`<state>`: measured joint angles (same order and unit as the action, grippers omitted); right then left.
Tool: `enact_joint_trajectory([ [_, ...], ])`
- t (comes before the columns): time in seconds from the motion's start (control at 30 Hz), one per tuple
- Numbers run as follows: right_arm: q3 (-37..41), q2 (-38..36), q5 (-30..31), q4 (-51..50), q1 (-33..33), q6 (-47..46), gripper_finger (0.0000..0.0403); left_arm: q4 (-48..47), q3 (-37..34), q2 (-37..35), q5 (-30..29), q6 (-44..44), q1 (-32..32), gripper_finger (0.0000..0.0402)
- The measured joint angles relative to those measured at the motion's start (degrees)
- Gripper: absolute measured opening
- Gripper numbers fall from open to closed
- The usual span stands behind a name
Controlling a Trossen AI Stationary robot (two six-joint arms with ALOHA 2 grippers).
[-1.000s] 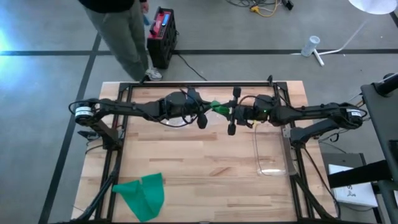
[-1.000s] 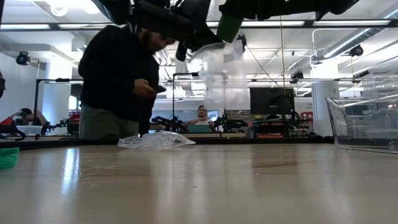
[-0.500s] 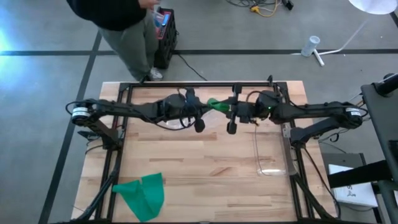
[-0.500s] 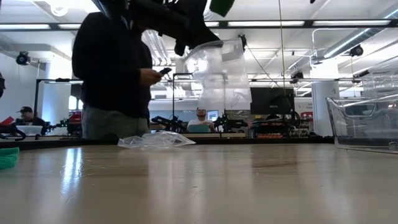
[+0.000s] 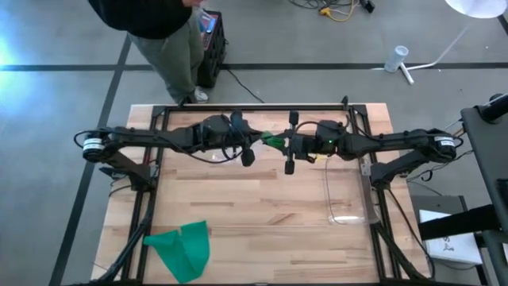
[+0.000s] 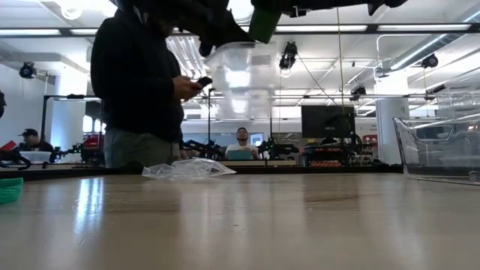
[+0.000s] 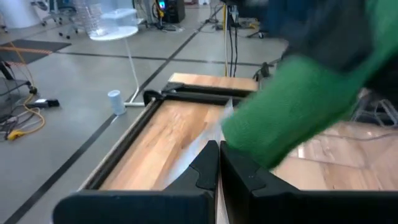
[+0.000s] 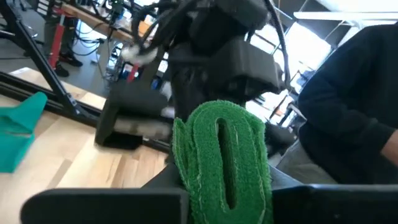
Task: Roll bandage
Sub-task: Put the rolled green bandage into the transparent zip bag
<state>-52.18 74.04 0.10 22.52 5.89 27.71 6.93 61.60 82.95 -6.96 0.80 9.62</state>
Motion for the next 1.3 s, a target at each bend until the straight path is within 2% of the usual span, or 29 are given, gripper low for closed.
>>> enact_joint_trajectory([
  [0.27, 0.1, 0.0, 3.3, -0.3, 0.0, -4.2, 0.0043, -4.9, -2.2, -5.6, 0.0, 1.8, 2.3, 0.0000],
  [0.47, 0.1, 2.2, 3.6, 4.7, 0.0, -9.9, 0.0044, 7.1, -12.6, -9.6, 0.2, 3.7, 3.2, 0.0000],
  [0.63, 0.1, 5.9, 3.5, 21.7, 0.0, -10.5, 0.0044, 7.1, -15.1, -12.2, 0.3, 4.3, 6.3, 0.0000],
  [0.73, -1.5, 9.0, 3.8, 27.4, 0.5, -7.6, 0.0043, 5.4, -15.4, -12.8, 4.0, 4.3, 7.3, 0.0000],
  [0.93, -8.1, 17.0, 4.6, 22.5, 2.0, -2.7, 0.0043, 4.0, -14.3, -12.5, 14.2, 4.4, 7.3, 0.0000],
  [1.07, -11.6, 19.5, 4.6, 15.1, 2.0, -2.0, 0.0043, 0.5, -13.6, -12.5, 13.6, 3.4, 7.5, 0.0000],
  [1.3, -14.0, 18.4, 4.1, 6.2, 0.5, -0.5, 0.0043, -0.8, -13.7, -12.3, 11.9, 0.2, 10.1, 0.0000],
])
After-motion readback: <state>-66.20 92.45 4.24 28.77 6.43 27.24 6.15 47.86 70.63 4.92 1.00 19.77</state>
